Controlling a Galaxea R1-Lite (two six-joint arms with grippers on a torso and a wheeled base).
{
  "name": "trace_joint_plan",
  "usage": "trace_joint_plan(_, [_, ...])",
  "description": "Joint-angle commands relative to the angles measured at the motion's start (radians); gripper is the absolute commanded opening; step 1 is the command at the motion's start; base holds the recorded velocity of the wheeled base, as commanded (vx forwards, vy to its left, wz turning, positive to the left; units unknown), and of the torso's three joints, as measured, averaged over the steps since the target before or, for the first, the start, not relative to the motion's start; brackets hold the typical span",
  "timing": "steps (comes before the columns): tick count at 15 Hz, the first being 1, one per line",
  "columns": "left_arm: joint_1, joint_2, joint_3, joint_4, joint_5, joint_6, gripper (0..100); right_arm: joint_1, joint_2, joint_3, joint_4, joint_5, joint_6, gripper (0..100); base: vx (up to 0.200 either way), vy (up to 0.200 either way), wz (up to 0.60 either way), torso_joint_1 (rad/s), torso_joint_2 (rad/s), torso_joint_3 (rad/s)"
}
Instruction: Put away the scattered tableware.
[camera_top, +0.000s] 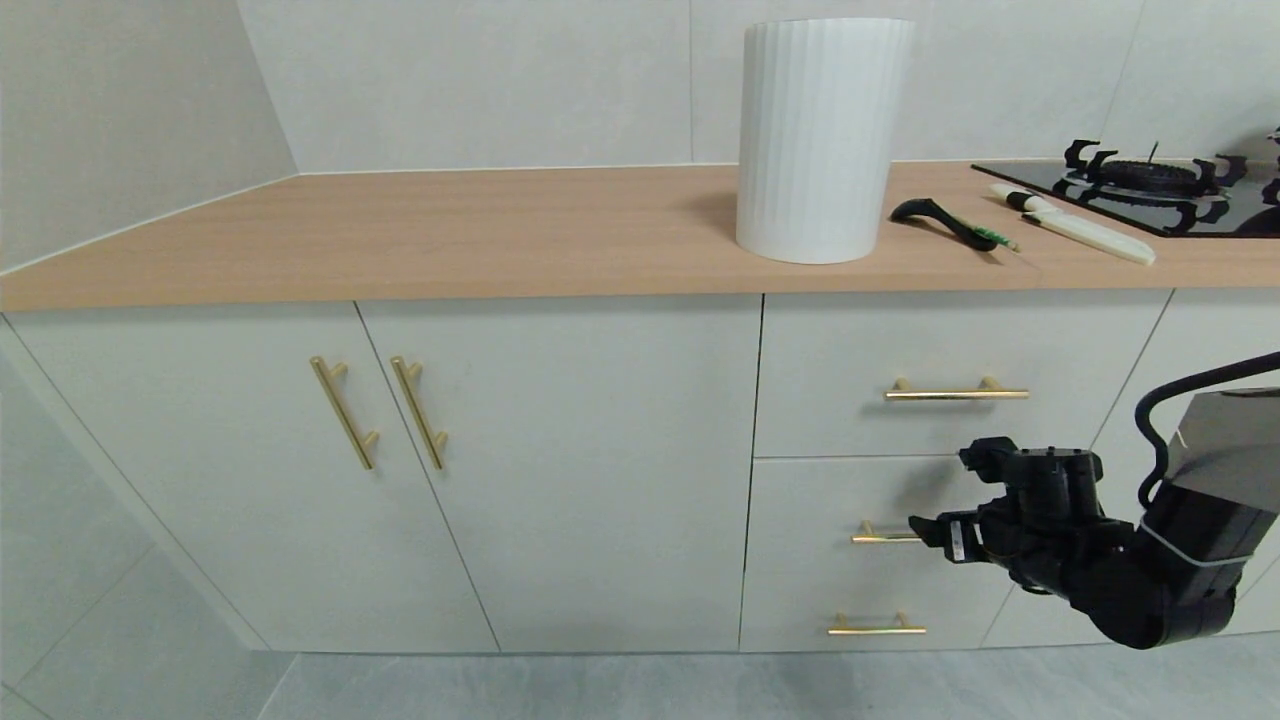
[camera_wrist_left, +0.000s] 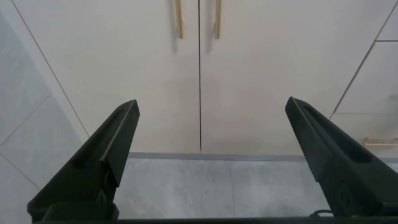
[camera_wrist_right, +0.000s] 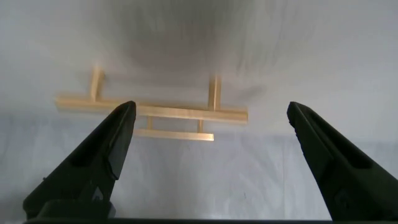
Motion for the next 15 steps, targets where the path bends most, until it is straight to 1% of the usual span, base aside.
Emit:
trace_joint_plan(1, [0.001, 0.001, 0.000, 0.000, 0.001, 0.000, 100, 0.001, 0.072, -0.019, -0.055, -0.011, 0.004, 100, 0.000, 0.000, 0.00, 0.000, 0.00, 0.000])
trace_joint_plan(2, [-0.001, 0.001, 0.000, 0.000, 0.001, 0.000, 100, 0.008, 0.102, -0.035, -0.075, -0.031, 0.004, 100, 0.000, 0.000, 0.00, 0.000, 0.00, 0.000])
trace_joint_plan(7, [0.001, 0.001, 0.000, 0.000, 0.000, 0.000, 100, 0.017, 0.171, -0.085, -0.079, -0.060, 0.010, 100, 0.000, 0.000, 0.00, 0.000, 0.00, 0.000])
trace_joint_plan(15, [0.001, 0.001, 0.000, 0.000, 0.000, 0.000, 100, 0.017, 0.193, -0.071, -0.076, -0.059, 0.005, 100, 0.000, 0.000, 0.00, 0.000, 0.00, 0.000])
